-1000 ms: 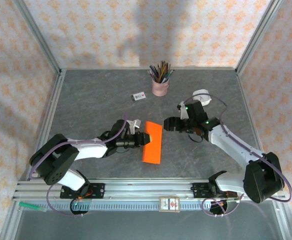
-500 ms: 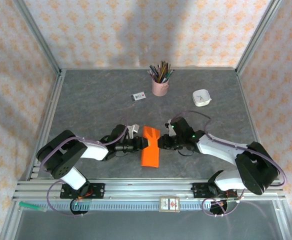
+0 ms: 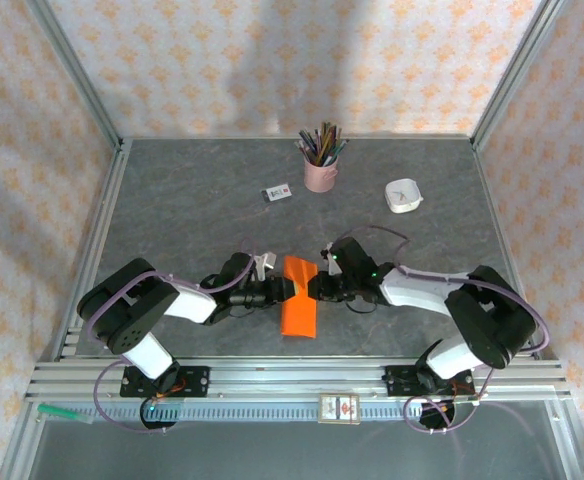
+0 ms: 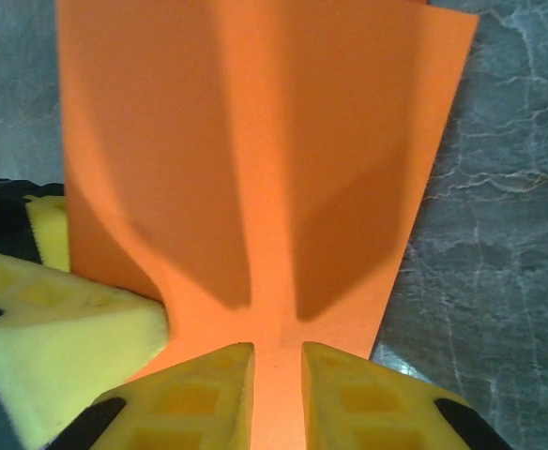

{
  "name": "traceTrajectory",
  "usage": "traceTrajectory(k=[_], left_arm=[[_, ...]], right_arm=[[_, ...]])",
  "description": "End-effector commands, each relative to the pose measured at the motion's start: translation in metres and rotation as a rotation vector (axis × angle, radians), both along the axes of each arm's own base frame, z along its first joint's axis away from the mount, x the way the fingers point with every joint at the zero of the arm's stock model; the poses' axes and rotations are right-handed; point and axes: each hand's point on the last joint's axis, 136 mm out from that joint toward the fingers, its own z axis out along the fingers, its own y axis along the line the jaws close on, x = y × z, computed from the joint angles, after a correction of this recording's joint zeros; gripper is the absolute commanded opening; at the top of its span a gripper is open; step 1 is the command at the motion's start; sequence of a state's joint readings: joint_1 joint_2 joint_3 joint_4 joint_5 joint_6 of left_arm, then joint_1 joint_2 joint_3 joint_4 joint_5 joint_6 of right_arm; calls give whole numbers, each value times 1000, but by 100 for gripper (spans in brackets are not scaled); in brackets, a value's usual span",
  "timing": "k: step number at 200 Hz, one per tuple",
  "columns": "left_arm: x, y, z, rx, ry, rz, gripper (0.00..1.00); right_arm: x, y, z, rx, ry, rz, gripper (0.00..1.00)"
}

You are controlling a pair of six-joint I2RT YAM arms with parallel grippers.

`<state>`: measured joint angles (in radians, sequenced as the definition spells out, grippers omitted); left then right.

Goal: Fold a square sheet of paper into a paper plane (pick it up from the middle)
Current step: Fold the square sheet of paper at the bottom-center of the table.

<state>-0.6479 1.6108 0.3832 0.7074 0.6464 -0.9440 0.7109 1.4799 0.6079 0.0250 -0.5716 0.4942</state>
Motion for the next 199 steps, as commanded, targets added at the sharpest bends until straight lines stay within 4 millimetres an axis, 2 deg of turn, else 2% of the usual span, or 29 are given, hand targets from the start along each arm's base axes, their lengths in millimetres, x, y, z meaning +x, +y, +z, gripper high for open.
traceTrajectory(k=[1,71,113,139,173,199], left_arm=[[1,4,-8,33,-9,4,37],[2,13,-23,175,6,-19,47],[5,19,-30,249,15,-19,50],[6,21,-33,275,28,-16,47],[7,25,-36,305,30,-8,39],[6,29,-41,335,38,-3,36]], right_arm=[[8,4,-1,-9,-37,-1,20],[13,9,-8,-15,-35,7,19],[16,14,-8,-3,-31,12,19],[15,14,-8,-5,-30,16,18],[16,9,-9,-33,-39,10,18],[21,6,0,-56,-75,8,23]])
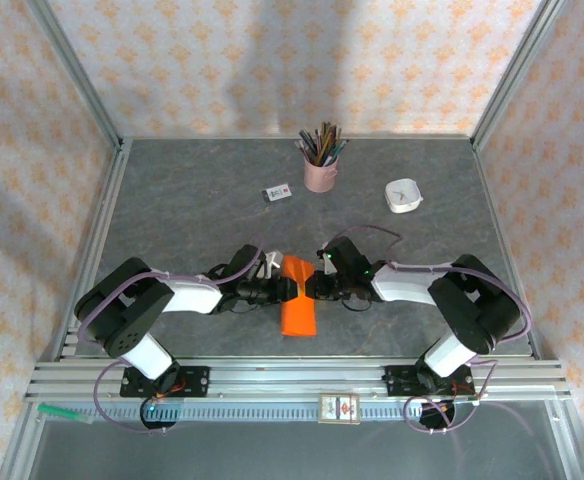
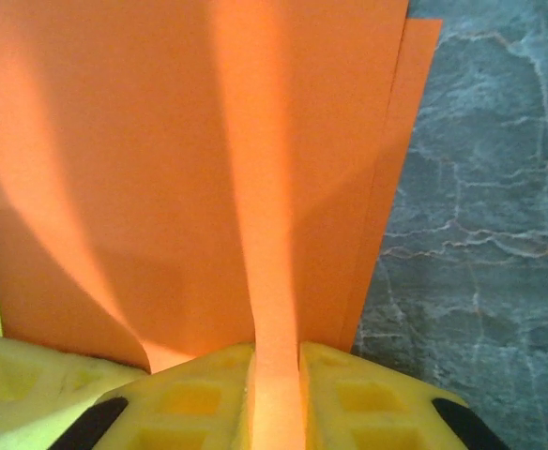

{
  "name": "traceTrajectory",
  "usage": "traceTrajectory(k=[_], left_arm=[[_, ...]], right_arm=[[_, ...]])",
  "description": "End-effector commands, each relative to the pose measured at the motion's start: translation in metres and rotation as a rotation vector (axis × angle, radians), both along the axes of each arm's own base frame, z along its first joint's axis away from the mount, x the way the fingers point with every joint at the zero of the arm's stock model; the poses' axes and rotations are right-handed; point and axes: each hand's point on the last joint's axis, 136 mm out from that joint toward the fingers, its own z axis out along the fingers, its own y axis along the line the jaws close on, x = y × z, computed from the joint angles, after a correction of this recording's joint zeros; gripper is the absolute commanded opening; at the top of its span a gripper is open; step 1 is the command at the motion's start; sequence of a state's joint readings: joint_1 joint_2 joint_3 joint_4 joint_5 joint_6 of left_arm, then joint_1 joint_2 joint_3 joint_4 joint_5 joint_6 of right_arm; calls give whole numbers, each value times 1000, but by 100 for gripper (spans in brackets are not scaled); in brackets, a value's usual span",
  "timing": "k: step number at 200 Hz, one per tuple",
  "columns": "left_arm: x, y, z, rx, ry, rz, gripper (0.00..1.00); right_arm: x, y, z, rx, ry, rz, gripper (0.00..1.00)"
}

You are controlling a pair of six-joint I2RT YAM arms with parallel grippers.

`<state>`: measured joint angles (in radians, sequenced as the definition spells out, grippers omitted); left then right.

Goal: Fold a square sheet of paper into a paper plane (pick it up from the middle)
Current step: Fold the square sheet of paper at the bottom-center of the table.

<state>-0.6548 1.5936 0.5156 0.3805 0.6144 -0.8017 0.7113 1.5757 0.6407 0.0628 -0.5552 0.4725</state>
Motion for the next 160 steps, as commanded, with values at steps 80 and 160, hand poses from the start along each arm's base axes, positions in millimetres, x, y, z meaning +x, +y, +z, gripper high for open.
traceTrajectory(k=[80,160], left_arm=[[1,37,-44,256,58,64,33],[3,32,-43,244,101,79,32]], right_arm=[[29,-25,44,-113,-173,-55,38],[-28,-10,33,39,8,-16,26]])
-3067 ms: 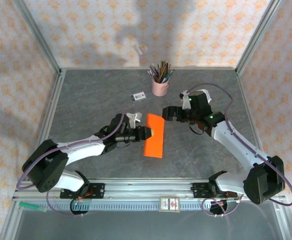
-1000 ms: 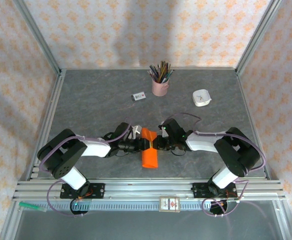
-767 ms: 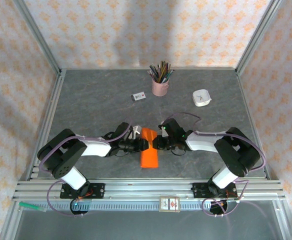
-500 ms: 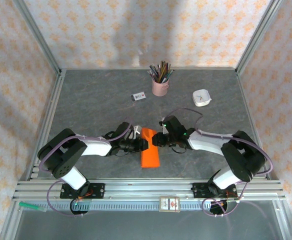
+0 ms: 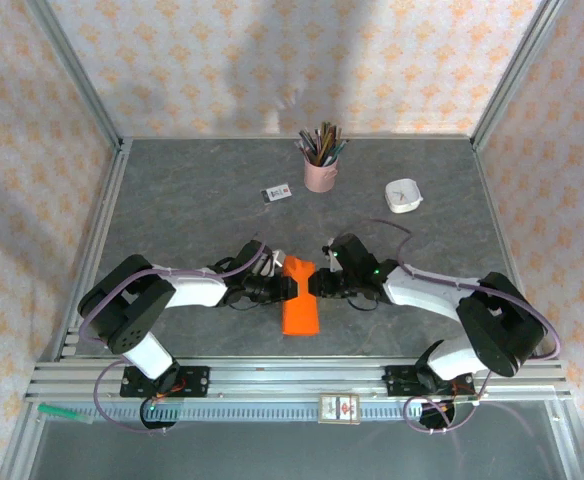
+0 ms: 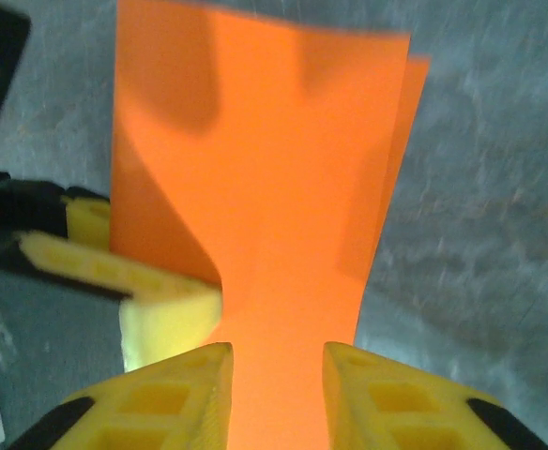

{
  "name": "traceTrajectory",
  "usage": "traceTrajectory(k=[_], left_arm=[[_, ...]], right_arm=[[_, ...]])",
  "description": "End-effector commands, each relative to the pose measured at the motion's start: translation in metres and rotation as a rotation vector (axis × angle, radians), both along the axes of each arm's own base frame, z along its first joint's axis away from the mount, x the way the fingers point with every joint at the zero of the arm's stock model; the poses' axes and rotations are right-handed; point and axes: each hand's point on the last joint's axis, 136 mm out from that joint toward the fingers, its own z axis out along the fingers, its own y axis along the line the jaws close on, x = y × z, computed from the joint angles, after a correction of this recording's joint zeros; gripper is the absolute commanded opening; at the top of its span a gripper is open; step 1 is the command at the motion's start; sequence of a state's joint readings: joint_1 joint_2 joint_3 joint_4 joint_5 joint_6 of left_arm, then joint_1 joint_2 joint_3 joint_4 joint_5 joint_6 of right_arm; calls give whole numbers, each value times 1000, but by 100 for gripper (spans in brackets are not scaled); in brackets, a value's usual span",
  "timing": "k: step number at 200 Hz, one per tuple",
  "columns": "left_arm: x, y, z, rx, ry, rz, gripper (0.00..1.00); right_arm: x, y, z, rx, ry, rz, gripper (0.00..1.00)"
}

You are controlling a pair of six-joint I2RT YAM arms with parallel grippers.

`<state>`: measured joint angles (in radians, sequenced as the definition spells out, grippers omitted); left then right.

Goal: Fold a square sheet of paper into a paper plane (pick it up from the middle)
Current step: Fold the square sheet of paper at the bottom-center of the table.

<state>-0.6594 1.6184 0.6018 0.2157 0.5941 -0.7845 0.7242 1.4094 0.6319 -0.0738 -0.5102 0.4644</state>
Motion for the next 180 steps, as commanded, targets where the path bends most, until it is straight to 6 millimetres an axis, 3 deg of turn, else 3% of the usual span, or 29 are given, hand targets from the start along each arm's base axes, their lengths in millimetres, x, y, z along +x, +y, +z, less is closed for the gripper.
traceTrajectory(k=[1,79,180], left_arm=[[1,31,-37,168,38,78,32],[1,31,-41,155,57,105,31],[0,34,-47,172,74,126,33]], right_arm=[[-18,3,3,54,53,-8,26],[-53,4,-15,87,117,-24,17],[-65,11,-27,82,150,-33,15]])
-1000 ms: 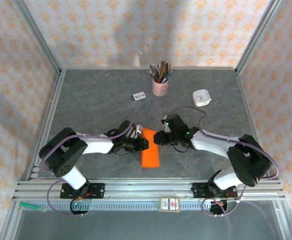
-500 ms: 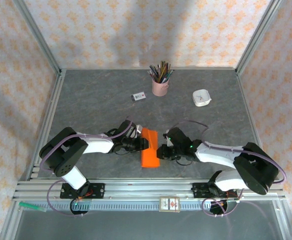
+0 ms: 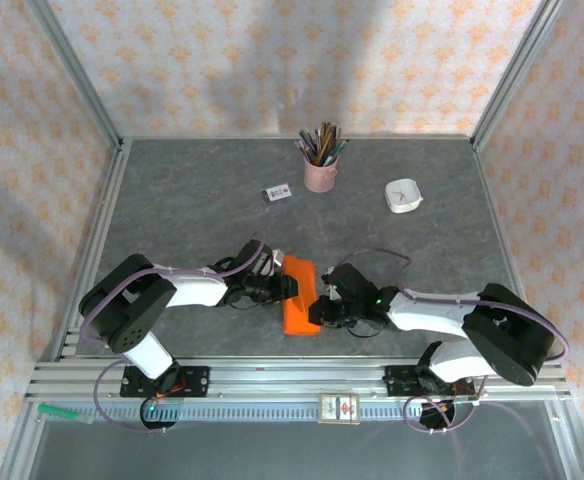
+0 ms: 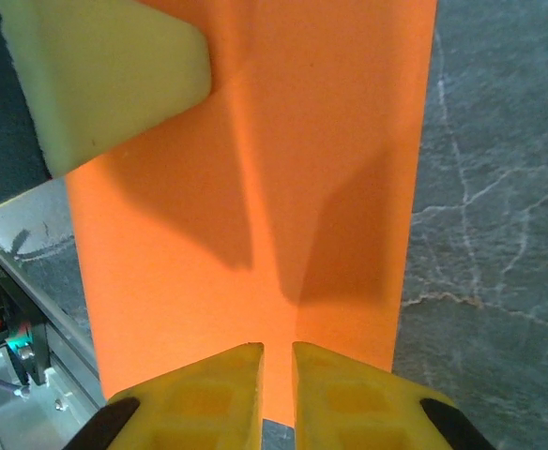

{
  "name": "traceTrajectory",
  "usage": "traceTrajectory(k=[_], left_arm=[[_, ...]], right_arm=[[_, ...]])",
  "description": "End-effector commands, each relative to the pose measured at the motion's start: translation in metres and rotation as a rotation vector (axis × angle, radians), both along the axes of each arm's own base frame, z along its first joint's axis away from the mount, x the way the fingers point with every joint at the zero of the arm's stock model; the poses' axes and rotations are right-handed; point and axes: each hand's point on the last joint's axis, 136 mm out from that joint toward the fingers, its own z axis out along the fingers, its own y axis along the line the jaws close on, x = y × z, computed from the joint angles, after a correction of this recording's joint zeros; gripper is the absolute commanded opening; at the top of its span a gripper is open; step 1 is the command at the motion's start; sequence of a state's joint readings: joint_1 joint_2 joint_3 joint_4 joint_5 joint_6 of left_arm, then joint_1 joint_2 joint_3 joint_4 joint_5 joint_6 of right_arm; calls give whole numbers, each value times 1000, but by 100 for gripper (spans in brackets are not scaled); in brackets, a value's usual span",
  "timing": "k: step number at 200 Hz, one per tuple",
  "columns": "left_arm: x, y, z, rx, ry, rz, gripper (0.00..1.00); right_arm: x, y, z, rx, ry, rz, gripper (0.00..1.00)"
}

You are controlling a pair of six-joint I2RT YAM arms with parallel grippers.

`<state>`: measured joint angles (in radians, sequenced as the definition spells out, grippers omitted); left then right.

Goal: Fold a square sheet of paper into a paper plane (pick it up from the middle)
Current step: Fold the square sheet of paper at the bottom-center of the table.

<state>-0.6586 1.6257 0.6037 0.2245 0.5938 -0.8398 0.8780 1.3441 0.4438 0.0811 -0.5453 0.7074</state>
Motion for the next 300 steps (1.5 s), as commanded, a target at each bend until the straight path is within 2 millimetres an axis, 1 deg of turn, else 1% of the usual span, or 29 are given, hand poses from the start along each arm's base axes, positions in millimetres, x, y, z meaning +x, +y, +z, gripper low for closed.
traceTrajectory(k=[1,63,108,155,192,214,230,246,268,291,300], left_arm=[[-1,35,-46,186,44,83,33],[-2,35,-46,179,55,95,35],[-2,34,-45,171,58,103,37],[-5,36,-47,186,66,102,40],[-6,37,-48,206,65,97,41],[-6,38,-49,210,67,98,42],[-6,39,-49,220,65,100,41],[-5,43,-50,245,59,108,39],[-4,45,-47,257,49,111,35],[-3,43,-41,234,43,115,29],[-3,41,-38,218,41,116,28]], right_arm=[[1,0,-4,0,-2,-26,15],[0,9,-1,36,7,-33,15],[-3,21,-1,46,8,-15,14],[2,29,6,82,-5,-19,14],[3,35,5,97,5,-14,14],[5,37,8,105,-4,-15,14],[6,40,12,120,-11,-11,14],[6,42,15,132,-13,-7,14],[5,33,13,72,-38,7,15],[12,11,11,-62,-107,14,19],[14,5,13,-81,-119,11,21]])
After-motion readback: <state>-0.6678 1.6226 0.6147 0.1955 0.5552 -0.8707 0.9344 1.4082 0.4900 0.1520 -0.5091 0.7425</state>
